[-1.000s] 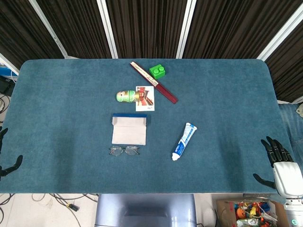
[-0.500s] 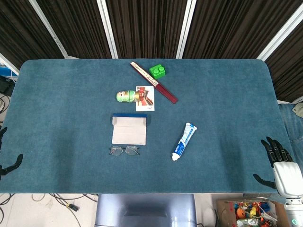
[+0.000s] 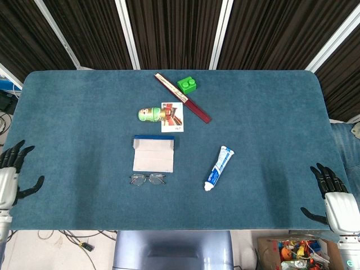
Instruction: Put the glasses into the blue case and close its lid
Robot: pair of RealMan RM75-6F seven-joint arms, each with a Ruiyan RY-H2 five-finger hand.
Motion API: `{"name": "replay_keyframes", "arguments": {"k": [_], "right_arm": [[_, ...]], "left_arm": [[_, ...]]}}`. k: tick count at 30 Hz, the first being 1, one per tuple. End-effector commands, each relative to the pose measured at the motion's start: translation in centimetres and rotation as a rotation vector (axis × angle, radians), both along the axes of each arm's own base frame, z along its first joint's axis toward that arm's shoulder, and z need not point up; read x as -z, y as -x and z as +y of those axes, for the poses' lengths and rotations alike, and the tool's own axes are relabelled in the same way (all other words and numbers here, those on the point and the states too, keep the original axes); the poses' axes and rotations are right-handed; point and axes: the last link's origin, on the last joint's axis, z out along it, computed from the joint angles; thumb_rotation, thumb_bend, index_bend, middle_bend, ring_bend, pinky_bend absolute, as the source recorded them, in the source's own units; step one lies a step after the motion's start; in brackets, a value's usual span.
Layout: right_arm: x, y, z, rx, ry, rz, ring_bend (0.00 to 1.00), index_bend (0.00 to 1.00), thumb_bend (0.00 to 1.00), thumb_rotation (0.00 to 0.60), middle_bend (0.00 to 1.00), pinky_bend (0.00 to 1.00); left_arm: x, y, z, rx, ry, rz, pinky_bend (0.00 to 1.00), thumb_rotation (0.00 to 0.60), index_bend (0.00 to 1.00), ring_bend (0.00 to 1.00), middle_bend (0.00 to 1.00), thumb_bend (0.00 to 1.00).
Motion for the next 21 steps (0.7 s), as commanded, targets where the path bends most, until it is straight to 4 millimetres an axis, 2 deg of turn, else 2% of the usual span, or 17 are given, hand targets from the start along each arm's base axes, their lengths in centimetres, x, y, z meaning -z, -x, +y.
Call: {"name": "replay_keyframes", "arguments": {"k": [1,6,11,13,15,21], "right_arm": [[0.0,0.0,0.0,0.003,-0.001,-0.002,0.03,0.00,0.07,0.600,0.00,0.18],[0.1,0.0,0.0,0.019,-0.011,-0.012,0.03,0.00,0.07,0.600,0.00,0.18],[0.0,0.2,-0.2,0.040,-0.018,-0.025,0.03,0.00,0.07,0.600,0.00,0.18],[0.0,0.2,-0.2,0.043,-0.021,-0.024,0.03,0.00,0.07,0.600,0.00,0.18],[0.0,0.2,-0.2,0.044,-0.023,-0.022,0.03,0.00,0.07,0.600,0.00,0.18],[0.0,0.2,-0.2,0.044,-0.023,-0.023,0.03,0.00,0.07,0.600,0.00,0.18]], "left_arm": [[1.0,-2.9,4.1,0.029,0.097,0.052,0.00,0.600,0.19,0.00,0.01,0.30],[4.0,-6.3,7.7,0.013,0.305,0.001,0.00,0.600,0.24,0.00,0.02,0.30],[6.4,-8.7,10.0,0.013,0.449,0.003,0.00,0.600,0.27,0.00,0.02,0.30],[7.5,-9.8,10.6,0.032,0.456,0.031,0.00,0.600,0.30,0.00,0.02,0.31],[9.6,-11.6,11.1,0.051,0.478,0.029,0.00,0.600,0.32,0.00,0.03,0.31],[12.1,-13.4,10.9,0.052,0.490,0.064,0.00,0.600,0.37,0.00,0.04,0.31]]}}
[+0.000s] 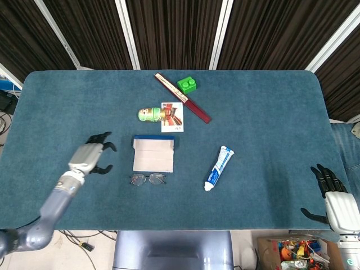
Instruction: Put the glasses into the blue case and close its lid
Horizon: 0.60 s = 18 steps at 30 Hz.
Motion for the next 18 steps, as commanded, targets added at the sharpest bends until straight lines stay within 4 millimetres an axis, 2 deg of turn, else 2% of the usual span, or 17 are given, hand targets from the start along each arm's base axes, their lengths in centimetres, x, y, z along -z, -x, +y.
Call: {"name": "replay_keyframes", "arguments": {"k": [1,7,18], "right_arm": [[0.0,0.0,0.0,0.001,0.000,-0.001,0.03,0.00,0.07,0.600,0.00,0.18],[0.0,0.0,0.0,-0.004,-0.001,-0.003,0.03,0.00,0.07,0.600,0.00,0.18],[-0.1,0.1,0.0,0.003,-0.002,-0.012,0.03,0.00,0.07,0.600,0.00,0.18]], "left_arm": [[1.9,-1.7,-0.1,0.014,0.015,0.015,0.00,0.600,0.38,0.00,0.04,0.31],[3.8,-2.6,-0.7,0.028,0.037,0.050,0.00,0.600,0.42,0.00,0.05,0.31],[7.7,-4.5,-1.3,0.040,0.061,0.089,0.00,0.600,0.42,0.00,0.06,0.31]]}}
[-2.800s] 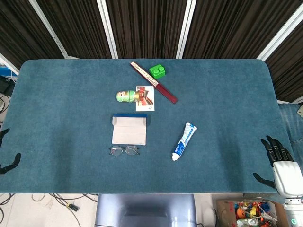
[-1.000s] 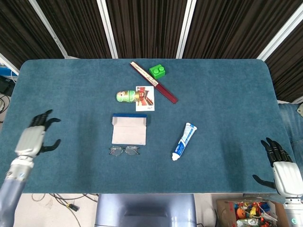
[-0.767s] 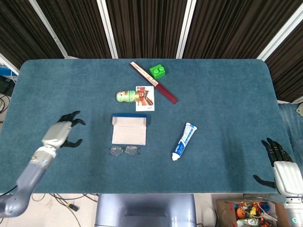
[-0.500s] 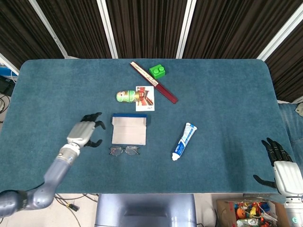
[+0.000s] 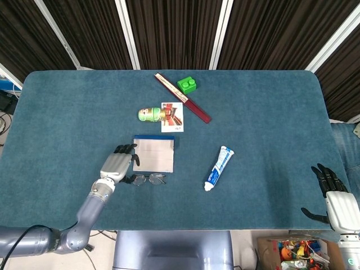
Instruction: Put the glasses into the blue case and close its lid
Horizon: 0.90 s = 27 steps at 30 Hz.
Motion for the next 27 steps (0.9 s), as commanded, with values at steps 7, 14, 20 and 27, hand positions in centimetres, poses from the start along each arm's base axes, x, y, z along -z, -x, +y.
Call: {"name": "replay_keyframes", "arguments": {"k": [7,14,20,27], "right_arm": [[-0.1,0.1,0.0,0.003,-0.002,-0.006,0.03,0.00,0.07,0.600,0.00,0.18],[-0.2,0.2,-0.1,0.012,-0.002,-0.007,0.03,0.00,0.07,0.600,0.00,0.18],[-0.2,0.1,0.0,0.012,-0.003,-0.006,0.03,0.00,0.07,0.600,0.00,0.18],[-0.2,0.2,0.0,0.013,-0.004,-0.009,0.03,0.00,0.07,0.600,0.00,0.18]], "left_arm": [[2.1,-1.3,-0.2,0.011,0.002,0.038,0.00,0.600,0.42,0.00,0.06,0.31],[3.2,-1.8,-0.4,0.010,0.007,0.058,0.00,0.600,0.43,0.00,0.06,0.31],[3.9,-2.2,-0.5,0.022,0.006,0.068,0.00,0.600,0.45,0.00,0.06,0.31],[4.4,-2.4,-0.5,0.027,0.008,0.085,0.00,0.600,0.47,0.00,0.06,0.31]]}}
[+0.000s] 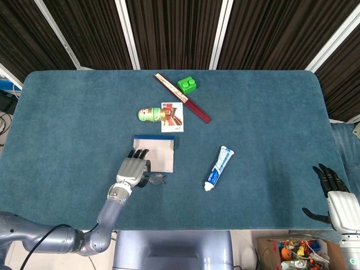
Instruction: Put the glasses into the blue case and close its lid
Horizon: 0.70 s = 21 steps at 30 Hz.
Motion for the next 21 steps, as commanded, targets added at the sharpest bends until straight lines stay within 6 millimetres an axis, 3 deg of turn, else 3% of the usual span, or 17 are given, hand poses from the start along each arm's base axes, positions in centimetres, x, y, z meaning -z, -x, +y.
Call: {"name": "replay_keyframes", "arguments": {"k": [1,21], "right_arm": [[0.00,0.00,0.00,0.000,-0.001,0.000,0.03,0.00,0.07,0.600,0.00,0.18],[-0.07,0.07,-0.02,0.008,-0.005,-0.002,0.03,0.00,0.09,0.600,0.00,0.18]], "left_arm": [[0.24,-0.05,-0.04,0.001,0.003,0.006,0.00,0.600,0.47,0.00,0.06,0.31],[1.09,-0.04,0.17,0.011,-0.010,0.034,0.00,0.600,0.51,0.00,0.07,0.34]]}}
